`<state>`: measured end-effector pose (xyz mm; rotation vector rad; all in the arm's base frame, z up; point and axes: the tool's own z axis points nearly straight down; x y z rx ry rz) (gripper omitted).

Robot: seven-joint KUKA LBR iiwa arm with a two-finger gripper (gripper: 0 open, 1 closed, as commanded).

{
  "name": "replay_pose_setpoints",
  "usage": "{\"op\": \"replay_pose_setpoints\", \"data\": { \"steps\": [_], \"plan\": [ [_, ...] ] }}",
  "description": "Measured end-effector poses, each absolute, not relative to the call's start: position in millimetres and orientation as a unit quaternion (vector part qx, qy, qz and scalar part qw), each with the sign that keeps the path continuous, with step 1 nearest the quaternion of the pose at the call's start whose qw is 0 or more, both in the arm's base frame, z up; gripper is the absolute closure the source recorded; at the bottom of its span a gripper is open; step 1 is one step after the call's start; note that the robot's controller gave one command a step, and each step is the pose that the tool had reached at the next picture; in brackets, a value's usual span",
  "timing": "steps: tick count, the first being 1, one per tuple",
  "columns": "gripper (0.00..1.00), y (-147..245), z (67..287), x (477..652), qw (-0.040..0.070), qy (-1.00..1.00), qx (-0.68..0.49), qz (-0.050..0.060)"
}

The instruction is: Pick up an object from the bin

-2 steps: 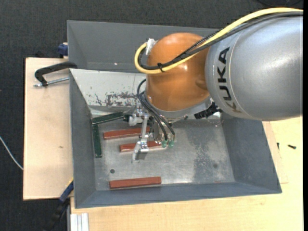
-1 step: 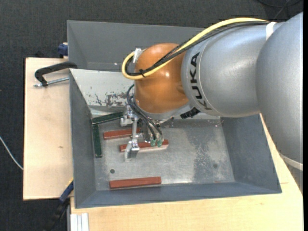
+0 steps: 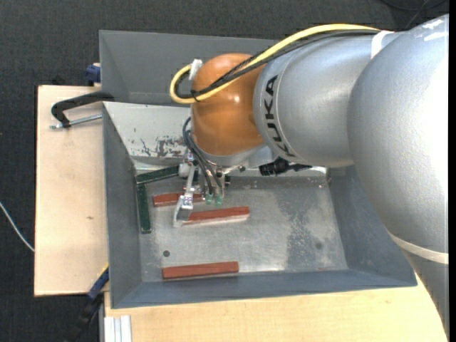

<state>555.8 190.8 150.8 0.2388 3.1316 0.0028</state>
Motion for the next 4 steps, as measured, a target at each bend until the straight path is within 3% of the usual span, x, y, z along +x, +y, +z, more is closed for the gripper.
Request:
{"op": "replay_pose_setpoints", "data": {
  "steps": [1, 2, 3, 4],
  "plan": [
    [0.00, 131.3, 141.7, 560.4, 0.000, 1.000, -0.017, 0.001],
    [0.00, 157.5, 97.8, 583.6, 0.004, 0.998, 0.065, 0.001],
    [1.00, 116.8, 79.0, 564.6, 0.011, 1.000, 0.007, 0.006],
    [1.00, 116.8, 79.0, 564.6, 0.011, 1.000, 0.006, 0.006]
  ]
}}
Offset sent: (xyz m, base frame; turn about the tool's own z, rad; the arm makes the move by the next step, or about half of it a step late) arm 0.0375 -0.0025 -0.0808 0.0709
